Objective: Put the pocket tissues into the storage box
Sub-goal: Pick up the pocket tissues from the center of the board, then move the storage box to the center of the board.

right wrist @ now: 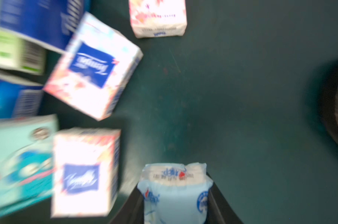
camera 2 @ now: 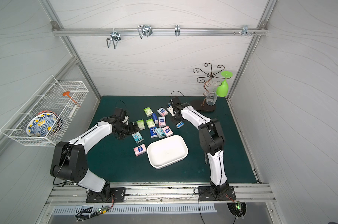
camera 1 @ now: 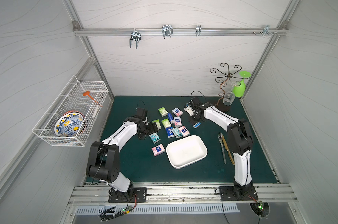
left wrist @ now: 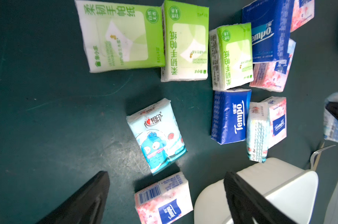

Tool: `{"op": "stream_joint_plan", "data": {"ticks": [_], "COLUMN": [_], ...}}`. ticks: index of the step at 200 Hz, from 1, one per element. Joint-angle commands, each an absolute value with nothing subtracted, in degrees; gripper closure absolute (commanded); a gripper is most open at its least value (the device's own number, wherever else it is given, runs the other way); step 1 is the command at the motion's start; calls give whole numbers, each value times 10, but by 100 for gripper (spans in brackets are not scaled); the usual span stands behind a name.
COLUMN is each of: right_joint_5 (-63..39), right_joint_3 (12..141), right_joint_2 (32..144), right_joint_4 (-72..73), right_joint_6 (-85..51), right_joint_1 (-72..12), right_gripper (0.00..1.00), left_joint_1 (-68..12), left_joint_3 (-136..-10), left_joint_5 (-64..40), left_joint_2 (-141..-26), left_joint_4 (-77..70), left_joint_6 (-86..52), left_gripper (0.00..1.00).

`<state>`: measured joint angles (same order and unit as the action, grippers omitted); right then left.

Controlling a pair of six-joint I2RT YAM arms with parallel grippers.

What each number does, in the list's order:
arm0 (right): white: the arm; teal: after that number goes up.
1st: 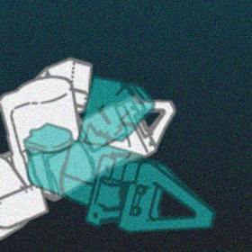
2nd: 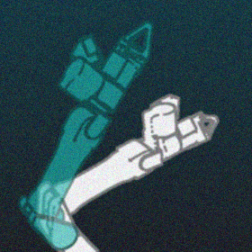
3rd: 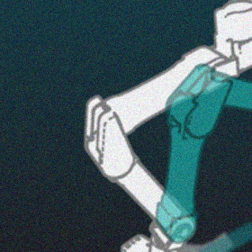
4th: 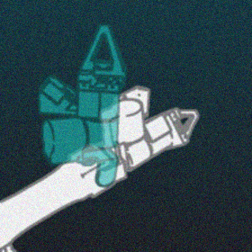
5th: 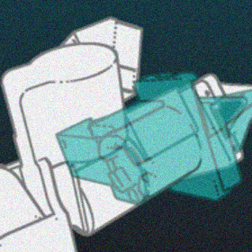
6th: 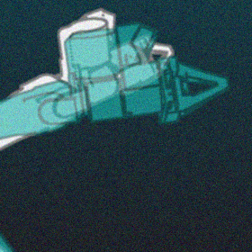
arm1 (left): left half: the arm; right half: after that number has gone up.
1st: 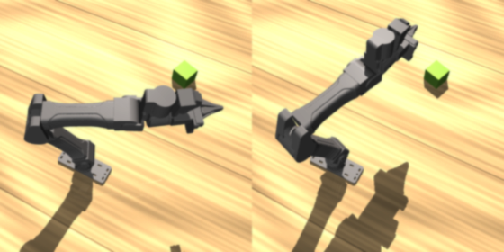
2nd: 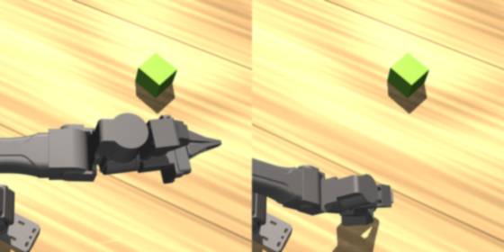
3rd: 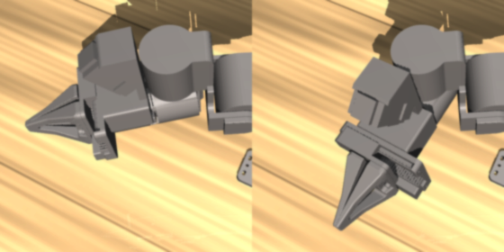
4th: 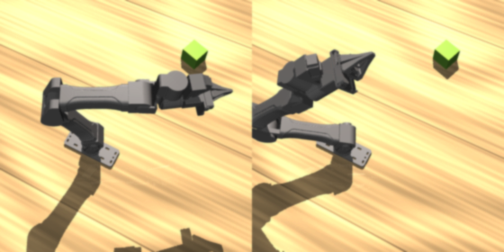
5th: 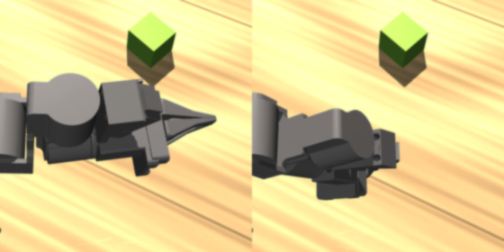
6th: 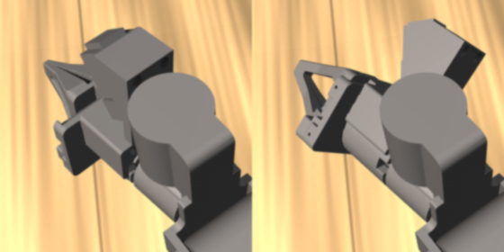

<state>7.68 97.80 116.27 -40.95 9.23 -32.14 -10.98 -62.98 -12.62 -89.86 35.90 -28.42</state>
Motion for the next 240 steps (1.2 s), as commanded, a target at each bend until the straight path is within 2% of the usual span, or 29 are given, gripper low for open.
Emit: {"op": "stream_joint_plan", "data": {"ticks": [1,76,111,173,240], "right_joint_5": [88,27,-17,7,120], "right_joint_3": [947,738,614,618,647], "right_joint_2": [1092,893,840,907,1002], "right_joint_4": [-475,-498,-407,-357,-333], "right_joint_6": [14,-158,-223,-146,-103], "right_joint_1": [-352,-485,-467,-453,-450], "right_gripper": [59,57,56,55,52], "left_joint_1": [-112,-127,-127,-127,-127], "left_joint_3": [-651,-619,-614,-614,-604], "left_joint_5": [-155,-159,-156,-150,-141], "left_joint_2": [-890,-864,-849,-841,-835], "left_joint_4": [348,372,374,381,381], "left_joint_6": [-298,-300,-300,-299,-295], "left_gripper": [5,5,5,5,5]}}
